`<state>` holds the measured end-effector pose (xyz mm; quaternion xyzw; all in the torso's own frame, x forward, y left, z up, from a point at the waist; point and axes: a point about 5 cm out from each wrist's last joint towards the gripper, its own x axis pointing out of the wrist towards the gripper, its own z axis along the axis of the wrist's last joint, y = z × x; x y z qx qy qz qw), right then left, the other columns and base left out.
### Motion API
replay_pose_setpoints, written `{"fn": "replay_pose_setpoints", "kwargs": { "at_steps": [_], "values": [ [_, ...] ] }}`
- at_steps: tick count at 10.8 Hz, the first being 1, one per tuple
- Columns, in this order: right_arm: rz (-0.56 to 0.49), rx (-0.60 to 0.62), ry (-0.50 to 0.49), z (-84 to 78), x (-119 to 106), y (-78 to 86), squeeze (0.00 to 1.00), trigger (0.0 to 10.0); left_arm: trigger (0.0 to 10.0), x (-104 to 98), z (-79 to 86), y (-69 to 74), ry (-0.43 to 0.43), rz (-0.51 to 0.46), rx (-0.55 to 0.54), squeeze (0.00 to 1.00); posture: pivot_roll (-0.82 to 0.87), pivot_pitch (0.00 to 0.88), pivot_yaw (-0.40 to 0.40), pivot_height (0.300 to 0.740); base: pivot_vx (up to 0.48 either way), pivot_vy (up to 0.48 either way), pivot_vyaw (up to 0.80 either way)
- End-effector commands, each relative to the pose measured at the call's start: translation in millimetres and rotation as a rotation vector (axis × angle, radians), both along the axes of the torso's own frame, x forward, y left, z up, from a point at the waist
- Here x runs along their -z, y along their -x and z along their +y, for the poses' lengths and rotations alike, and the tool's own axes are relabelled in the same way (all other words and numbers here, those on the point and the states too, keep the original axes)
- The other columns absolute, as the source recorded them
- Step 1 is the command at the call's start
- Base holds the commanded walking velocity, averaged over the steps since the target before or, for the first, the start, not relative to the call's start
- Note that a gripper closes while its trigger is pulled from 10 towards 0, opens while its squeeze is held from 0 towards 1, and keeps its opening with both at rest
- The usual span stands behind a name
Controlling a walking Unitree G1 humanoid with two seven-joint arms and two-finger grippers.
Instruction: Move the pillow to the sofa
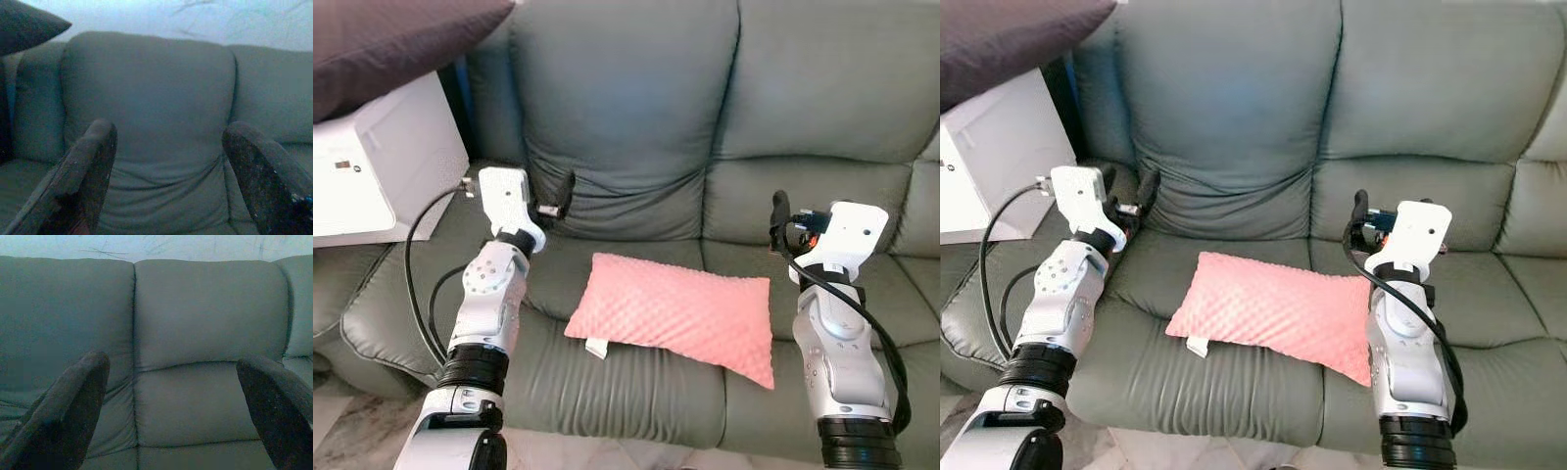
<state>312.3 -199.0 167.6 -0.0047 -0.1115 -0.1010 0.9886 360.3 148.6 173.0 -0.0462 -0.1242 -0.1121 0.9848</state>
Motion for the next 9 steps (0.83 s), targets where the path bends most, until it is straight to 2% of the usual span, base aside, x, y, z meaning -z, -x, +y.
{"fn": "replay_pose_setpoints", "kwargs": {
  "at_steps": [1,3,4,5,7,9],
  "values": [
    [-0.024,0.008,0.002,0.4,-6.1,3.9,0.00,10.0,10.0,-2.9,-0.8,3.5,-0.011,-0.022,-0.014,0.00,-0.11,0.000,0.016,0.740,0.000,0.000,0.00],
    [-0.043,0.005,0.020,2.6,-11.2,9.8,0.00,10.0,10.0,2.6,4.3,10.4,-0.010,-0.012,-0.033,0.00,-0.12,0.000,0.005,0.740,0.000,0.000,0.00],
    [-0.044,0.004,0.033,2.0,-11.1,12.8,0.00,10.0,10.0,11.8,12.0,18.5,-0.041,0.000,-0.061,0.00,-0.12,0.000,0.006,0.740,0.000,0.000,0.00],
    [-0.028,0.000,0.029,2.8,-7.2,14.0,0.00,10.0,10.0,20.2,16.8,22.7,-0.032,0.041,-0.084,0.00,-0.12,0.000,0.007,0.740,0.000,0.000,0.00],
    [-0.003,-0.018,0.025,7.9,-2.4,15.9,0.00,10.0,10.0,25.6,14.3,28.0,-0.061,0.072,-0.045,0.00,-0.11,0.000,0.020,0.740,0.000,0.000,0.00],
    [-0.004,0.010,0.019,3.6,-4.2,19.1,0.00,10.0,10.0,21.5,14.2,26.2,0.009,0.085,-0.099,0.00,-0.13,0.000,0.028,0.740,0.000,0.000,0.00]
  ]
}}
